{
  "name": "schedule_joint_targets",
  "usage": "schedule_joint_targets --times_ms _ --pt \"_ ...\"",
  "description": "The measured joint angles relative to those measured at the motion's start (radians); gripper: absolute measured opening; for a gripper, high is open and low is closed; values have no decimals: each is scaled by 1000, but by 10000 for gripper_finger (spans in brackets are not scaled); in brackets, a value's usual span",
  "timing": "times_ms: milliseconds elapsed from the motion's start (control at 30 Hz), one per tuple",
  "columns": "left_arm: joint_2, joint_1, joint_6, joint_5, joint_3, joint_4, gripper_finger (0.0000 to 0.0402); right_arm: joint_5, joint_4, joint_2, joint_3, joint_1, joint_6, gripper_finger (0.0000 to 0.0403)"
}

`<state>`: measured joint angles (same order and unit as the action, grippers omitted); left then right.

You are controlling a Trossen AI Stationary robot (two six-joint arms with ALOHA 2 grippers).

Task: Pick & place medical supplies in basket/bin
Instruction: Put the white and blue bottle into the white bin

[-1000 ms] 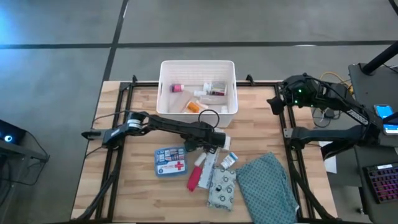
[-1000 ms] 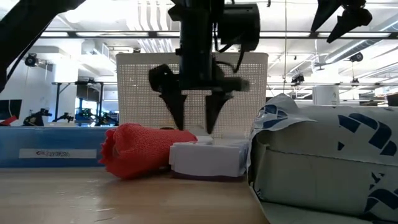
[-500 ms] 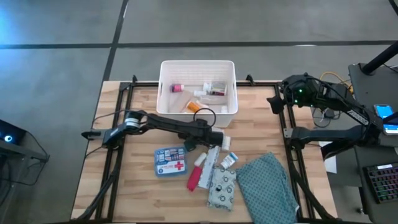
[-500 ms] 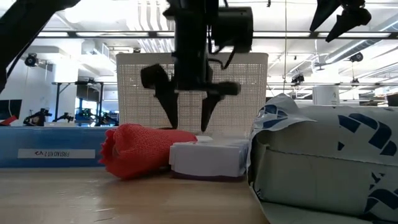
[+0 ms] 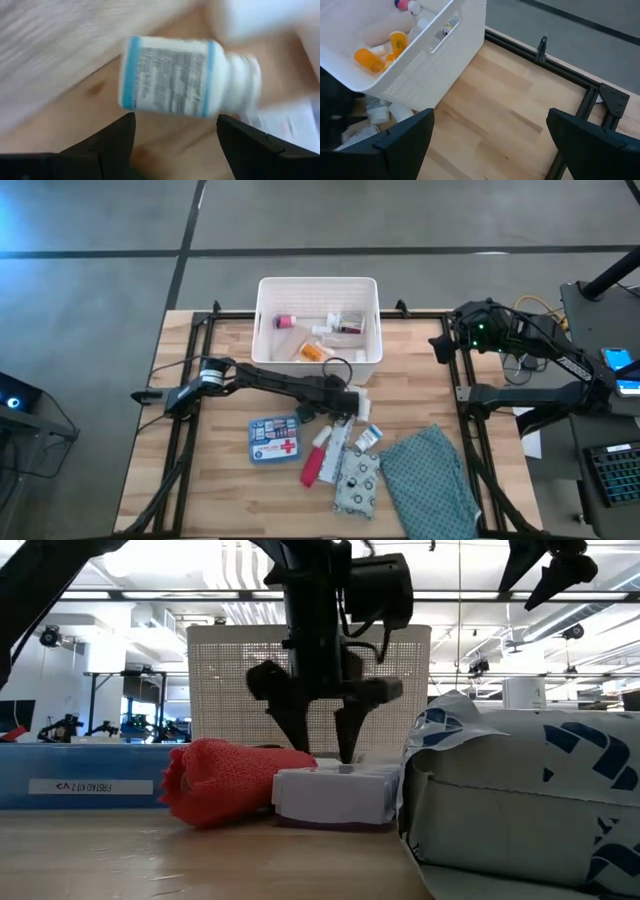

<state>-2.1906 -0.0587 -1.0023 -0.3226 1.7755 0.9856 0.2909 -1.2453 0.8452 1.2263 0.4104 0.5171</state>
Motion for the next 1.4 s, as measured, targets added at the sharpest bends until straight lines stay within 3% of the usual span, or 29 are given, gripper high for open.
schedule_joint_targets --times_ms 167,267,400,533,733,933,1167,1400 --pt "19 -73 598 16 33 18 258 0 -10 0 0 0 1 373" --pt "28 -107 918 -60 34 22 258 0 -8 1 0 0 5 373" --pt "36 -93 1188 -178 15 18 258 0 -7 2 -2 0 35 373" --pt "37 -21 1256 -152 -8 -36 258 0 -5 2 -10 0 61 373" --pt "50 43 1447 3 -7 -116 258 -1 -7 1 -34 0 94 373" --pt "43 59 1594 34 -14 -123 258 -3 -7 -7 -71 0 127 373" --pt "40 57 1574 56 -89 -186 258 -4 -6 -12 -108 0 143 373" --pt "37 13 1386 63 -142 -169 257 -6 -6 -21 -120 0 171 373"
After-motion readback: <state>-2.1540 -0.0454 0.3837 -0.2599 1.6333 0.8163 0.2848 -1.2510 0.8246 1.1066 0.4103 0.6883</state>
